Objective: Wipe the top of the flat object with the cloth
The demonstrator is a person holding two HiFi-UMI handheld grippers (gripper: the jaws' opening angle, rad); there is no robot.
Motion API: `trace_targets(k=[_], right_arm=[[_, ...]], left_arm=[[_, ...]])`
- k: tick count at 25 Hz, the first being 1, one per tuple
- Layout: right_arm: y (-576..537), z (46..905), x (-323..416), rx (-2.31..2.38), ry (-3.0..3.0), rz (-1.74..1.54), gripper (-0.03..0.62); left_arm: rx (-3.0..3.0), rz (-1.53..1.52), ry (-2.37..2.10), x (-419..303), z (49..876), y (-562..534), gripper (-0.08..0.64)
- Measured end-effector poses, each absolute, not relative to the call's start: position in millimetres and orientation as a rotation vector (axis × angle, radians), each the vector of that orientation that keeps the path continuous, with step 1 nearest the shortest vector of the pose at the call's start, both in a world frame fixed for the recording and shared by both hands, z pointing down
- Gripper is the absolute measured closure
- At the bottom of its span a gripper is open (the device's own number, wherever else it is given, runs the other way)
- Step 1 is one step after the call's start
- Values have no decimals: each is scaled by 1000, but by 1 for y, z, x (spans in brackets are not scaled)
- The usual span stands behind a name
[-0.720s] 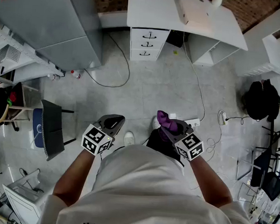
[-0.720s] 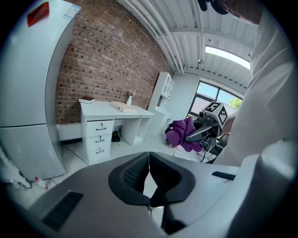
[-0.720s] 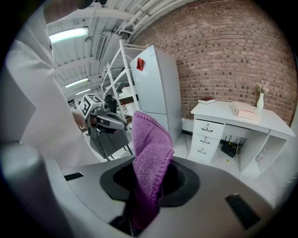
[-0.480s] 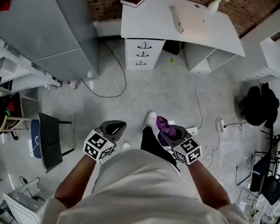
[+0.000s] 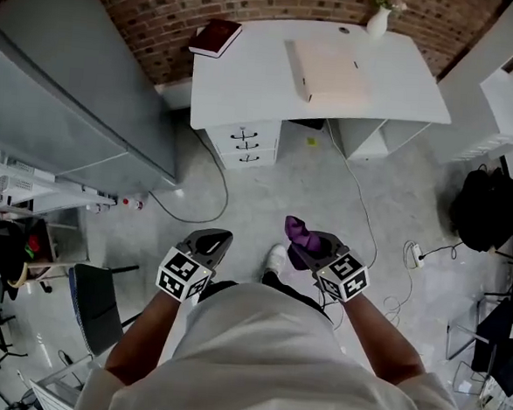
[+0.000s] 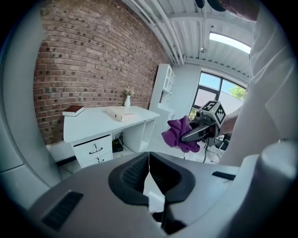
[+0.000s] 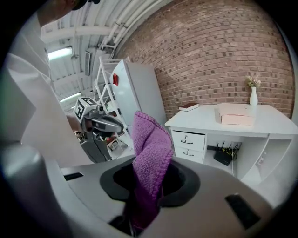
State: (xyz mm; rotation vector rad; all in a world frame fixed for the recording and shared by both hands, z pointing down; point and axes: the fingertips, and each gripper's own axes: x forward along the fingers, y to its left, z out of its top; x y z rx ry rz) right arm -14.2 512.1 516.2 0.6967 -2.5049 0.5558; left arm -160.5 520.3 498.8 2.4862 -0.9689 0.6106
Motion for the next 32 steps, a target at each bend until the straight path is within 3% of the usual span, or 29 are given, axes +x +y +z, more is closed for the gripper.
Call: trace_targets(k=[15, 32], right_arm=[[319, 515, 69, 945, -2475, 714, 465], [33, 508, 46, 1203, -2314, 703, 465]], left_arm=[[2602, 663, -819, -62, 484, 286, 535], [2704, 719, -607, -45, 531, -55, 535]])
